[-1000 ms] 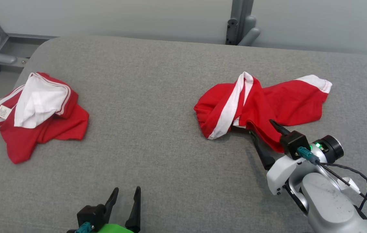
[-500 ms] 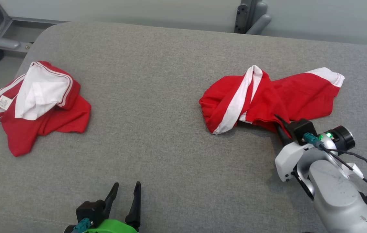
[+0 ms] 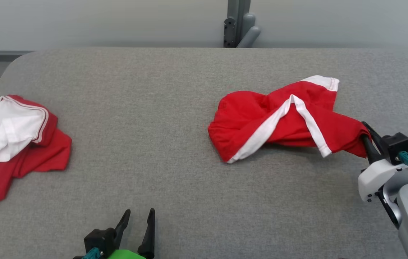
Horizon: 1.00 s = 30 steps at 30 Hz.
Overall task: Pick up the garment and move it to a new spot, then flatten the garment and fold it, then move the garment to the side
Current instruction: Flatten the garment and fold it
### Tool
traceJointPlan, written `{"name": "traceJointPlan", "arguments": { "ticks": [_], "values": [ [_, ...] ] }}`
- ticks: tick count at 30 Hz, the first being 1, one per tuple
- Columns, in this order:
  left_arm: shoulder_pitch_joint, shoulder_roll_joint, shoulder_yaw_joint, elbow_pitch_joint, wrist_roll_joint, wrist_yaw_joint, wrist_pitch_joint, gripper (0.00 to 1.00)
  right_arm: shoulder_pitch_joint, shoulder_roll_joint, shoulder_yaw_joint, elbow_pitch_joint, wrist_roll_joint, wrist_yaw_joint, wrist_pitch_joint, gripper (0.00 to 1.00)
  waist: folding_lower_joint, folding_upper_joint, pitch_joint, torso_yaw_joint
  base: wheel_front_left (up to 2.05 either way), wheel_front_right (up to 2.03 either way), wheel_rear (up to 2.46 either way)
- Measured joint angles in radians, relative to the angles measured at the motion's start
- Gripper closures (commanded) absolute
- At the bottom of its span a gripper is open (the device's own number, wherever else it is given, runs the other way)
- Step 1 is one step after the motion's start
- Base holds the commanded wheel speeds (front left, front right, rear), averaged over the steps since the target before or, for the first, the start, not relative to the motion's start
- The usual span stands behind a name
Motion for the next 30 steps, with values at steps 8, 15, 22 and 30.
{"name": "traceJointPlan", "arguments": {
  "ticks": [8, 15, 22, 30],
  "values": [
    [0.001, 0.0, -0.003, 0.002, 0.007, -0.005, 0.0, 0.0, 0.045, -0.052, -0.074, 0.044, 0.037, 0.0, 0.0, 0.0, 0.0, 0.0, -0.036, -0.057, 0.0, 0.0, 0.0],
    [0.027, 0.0, 0.021, 0.002, 0.014, -0.006, 0.0, 0.0, 0.129, 0.027, -0.136, -0.089, 0.054, 0.0, 0.0, 0.0, 0.0, 0.0, -0.062, -0.082, 0.0, 0.0, 0.0],
    [0.028, 0.0, 0.02, -0.014, 0.015, -0.009, 0.0, 0.0, 0.202, 0.121, -0.13, -0.192, 0.058, 0.0, 0.0, 0.0, 0.0, 0.0, -0.086, -0.098, 0.0, 0.0, 0.0],
    [0.001, 0.0, -0.036, -0.044, 0.006, -0.019, 0.0, 0.0, 0.232, 0.177, -0.074, -0.252, 0.072, 0.0, 0.0, 0.0, 0.0, 0.0, -0.083, -0.115, 0.0, 0.0, 0.0]
  ]
}}
